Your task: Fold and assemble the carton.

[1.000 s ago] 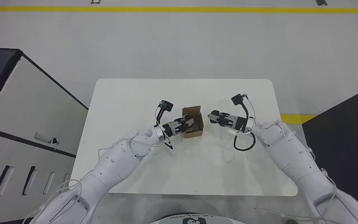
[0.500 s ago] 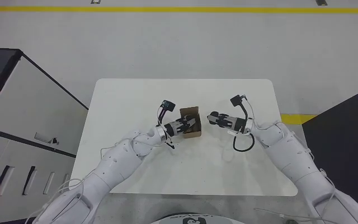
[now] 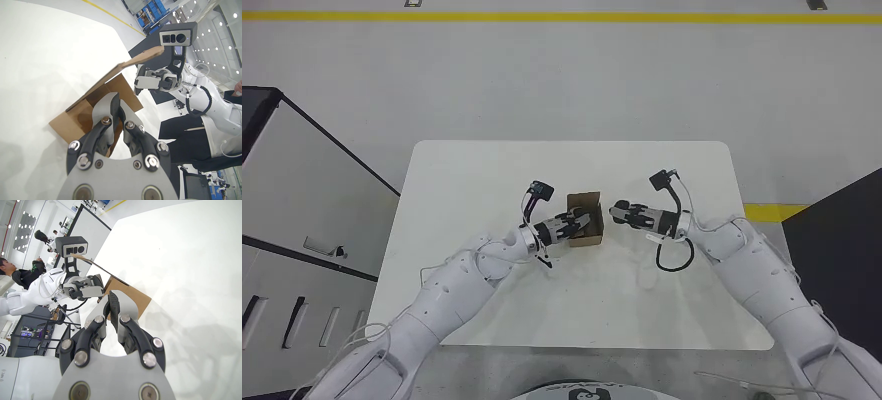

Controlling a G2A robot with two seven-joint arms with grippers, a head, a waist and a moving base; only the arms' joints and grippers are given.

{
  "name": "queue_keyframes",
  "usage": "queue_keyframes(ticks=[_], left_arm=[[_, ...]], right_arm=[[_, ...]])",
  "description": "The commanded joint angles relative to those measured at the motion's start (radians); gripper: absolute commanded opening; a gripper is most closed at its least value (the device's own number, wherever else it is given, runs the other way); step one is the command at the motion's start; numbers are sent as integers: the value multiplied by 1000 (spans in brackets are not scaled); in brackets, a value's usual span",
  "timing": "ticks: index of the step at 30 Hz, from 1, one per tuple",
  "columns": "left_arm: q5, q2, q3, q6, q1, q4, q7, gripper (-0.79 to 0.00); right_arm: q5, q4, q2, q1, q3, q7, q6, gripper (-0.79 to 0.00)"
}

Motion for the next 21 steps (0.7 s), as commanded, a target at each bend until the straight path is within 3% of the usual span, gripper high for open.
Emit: queue_keyframes(ticks=[1, 14, 21], left_arm=[[-6, -2, -3, -6, 1, 0, -3, -785], [6, 25, -92, -27, 77, -121, -24, -785], [12, 34, -129, -20, 107, -142, -33, -785]], right_arm=[[1, 1, -1, 0, 0, 3, 0, -785], [17, -14, -5, 1, 5, 24, -18, -785], [9, -15, -17, 22, -20, 33, -13, -785]])
